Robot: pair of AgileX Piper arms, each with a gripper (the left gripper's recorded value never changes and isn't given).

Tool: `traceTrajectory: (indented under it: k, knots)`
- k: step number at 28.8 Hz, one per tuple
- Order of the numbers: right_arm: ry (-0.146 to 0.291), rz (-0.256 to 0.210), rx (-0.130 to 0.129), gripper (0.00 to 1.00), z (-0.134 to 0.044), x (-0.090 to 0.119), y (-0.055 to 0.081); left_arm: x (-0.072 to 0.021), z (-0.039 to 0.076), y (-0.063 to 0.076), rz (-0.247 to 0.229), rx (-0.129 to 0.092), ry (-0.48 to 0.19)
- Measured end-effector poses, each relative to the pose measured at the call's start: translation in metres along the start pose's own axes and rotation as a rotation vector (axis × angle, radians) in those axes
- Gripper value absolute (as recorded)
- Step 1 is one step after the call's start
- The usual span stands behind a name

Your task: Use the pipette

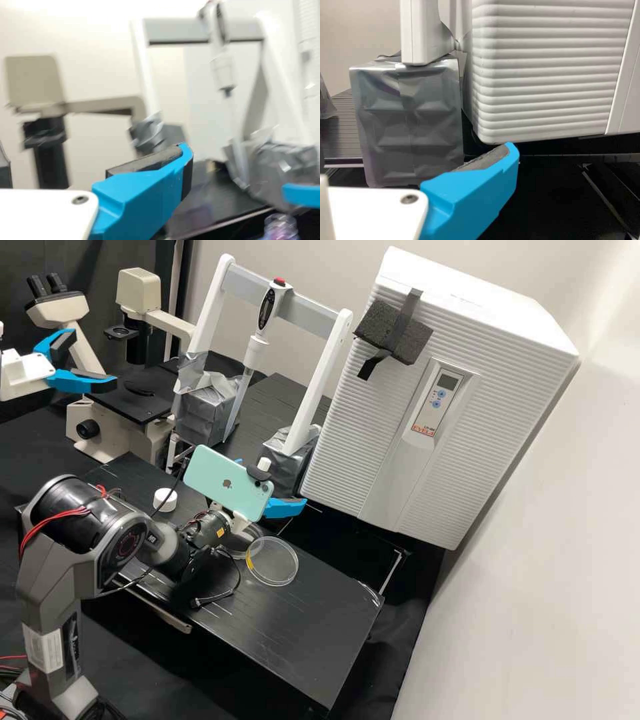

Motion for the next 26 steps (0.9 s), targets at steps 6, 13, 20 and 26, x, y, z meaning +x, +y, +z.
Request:
traceTrajectory:
  k: [6, 13, 20, 26]
  knots:
    - [0.002, 0.002, 0.000, 1.00, 0.000, 0.000, 0.000, 0.0171, 0.017, -0.003, -0.001, -0.017, -0.061]
    - [0.017, -0.001, 0.026, 1.00, -0.004, -0.007, 0.005, 0.0250, 0.021, 0.002, 0.016, -0.052, -0.078]
    - [0.161, 0.053, 0.084, 1.00, -0.042, -0.027, 0.029, 0.0275, 0.021, -0.001, -0.002, -0.065, -0.075]
    - [0.259, 0.027, 0.086, 1.00, -0.085, -0.017, 0.032, 0.0276, 0.024, -0.001, -0.003, -0.067, -0.083]
